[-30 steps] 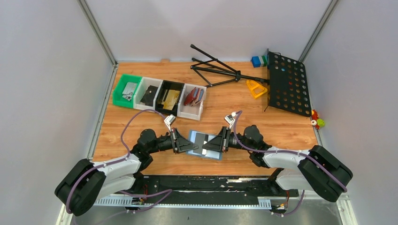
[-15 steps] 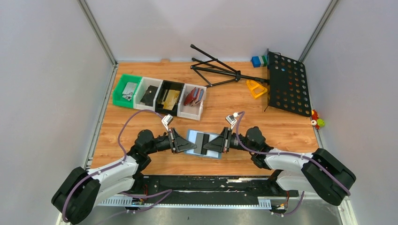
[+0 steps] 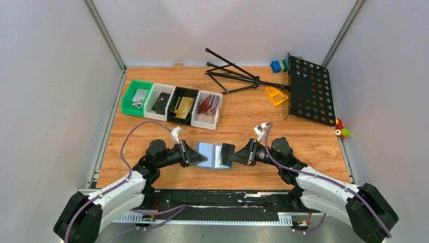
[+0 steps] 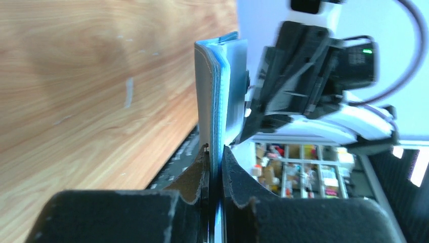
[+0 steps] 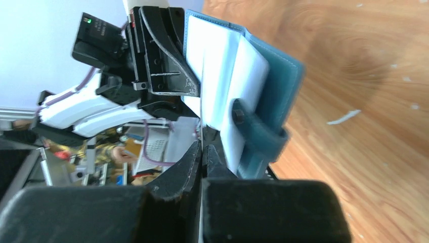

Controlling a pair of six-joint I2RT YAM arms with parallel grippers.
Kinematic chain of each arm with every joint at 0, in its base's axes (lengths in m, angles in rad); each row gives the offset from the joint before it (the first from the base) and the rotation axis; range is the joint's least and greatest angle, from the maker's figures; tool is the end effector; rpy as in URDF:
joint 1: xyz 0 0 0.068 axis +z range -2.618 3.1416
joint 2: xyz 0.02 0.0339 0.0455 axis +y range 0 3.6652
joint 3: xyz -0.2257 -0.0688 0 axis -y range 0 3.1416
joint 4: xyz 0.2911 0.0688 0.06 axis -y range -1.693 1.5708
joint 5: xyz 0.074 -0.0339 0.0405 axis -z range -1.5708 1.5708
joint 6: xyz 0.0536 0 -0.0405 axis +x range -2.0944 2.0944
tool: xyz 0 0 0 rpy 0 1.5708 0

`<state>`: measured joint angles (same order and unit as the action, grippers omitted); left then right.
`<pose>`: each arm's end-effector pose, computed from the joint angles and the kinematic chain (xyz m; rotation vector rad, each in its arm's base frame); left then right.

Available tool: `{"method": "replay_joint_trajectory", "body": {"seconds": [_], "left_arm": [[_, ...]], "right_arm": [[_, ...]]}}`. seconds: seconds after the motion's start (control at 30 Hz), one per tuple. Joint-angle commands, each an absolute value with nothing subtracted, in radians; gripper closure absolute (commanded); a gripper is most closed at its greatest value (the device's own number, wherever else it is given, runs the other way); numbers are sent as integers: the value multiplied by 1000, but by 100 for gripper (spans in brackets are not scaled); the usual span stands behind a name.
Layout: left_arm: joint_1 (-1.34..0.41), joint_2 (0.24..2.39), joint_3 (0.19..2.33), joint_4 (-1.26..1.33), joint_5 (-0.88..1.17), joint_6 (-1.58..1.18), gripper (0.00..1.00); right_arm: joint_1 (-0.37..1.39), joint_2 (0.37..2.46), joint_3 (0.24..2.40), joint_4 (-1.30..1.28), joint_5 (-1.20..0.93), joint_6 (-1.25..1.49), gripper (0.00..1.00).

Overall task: Take the credit cards out of the card holder
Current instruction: Remove the credit card from the card holder, then place the card holder at the center of the board.

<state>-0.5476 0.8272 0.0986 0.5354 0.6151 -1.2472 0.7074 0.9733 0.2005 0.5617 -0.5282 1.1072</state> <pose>0.1888 -0.1513 0.1080 -0.2001 2.1221 -1.7357 0.1808 0.1901 0.1146 -0.0327 2.1320 1.6736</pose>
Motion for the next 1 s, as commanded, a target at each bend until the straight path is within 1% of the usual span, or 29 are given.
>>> {"method": "replay_joint_trajectory", "body": {"seconds": [0.0, 0.1, 0.17, 0.23, 0.33, 0.43, 0.53, 0.63, 0.77, 0.97], "left_arm": [[-541, 793, 195, 193, 507, -1018, 89], [-542, 813, 253, 19, 436, -894, 89], [-543, 840, 300, -117, 387, -821, 89], [-543, 874, 339, -198, 358, -770, 85], [-543, 909, 393, -287, 329, -723, 63], [-543, 862, 442, -373, 265, -696, 43], [-543, 792, 501, -466, 199, -683, 33], [-543, 744, 547, -506, 209, -677, 31], [-542, 706, 578, -465, 286, -687, 33], [-538, 702, 532, -181, 519, -825, 40]], "right_arm": [[692, 856, 258, 275, -434, 961, 100], [692, 819, 294, 195, -388, 916, 100], [692, 830, 330, 178, -373, 896, 100], [692, 866, 379, 158, -376, 869, 100], [693, 957, 462, 135, -402, 837, 100], [693, 1034, 530, 134, -440, 827, 100], [693, 1084, 578, 132, -459, 827, 100], [692, 1120, 622, 121, -483, 816, 100], [691, 1153, 660, 133, -552, 817, 100], [690, 1166, 658, 272, -700, 888, 100]]}}
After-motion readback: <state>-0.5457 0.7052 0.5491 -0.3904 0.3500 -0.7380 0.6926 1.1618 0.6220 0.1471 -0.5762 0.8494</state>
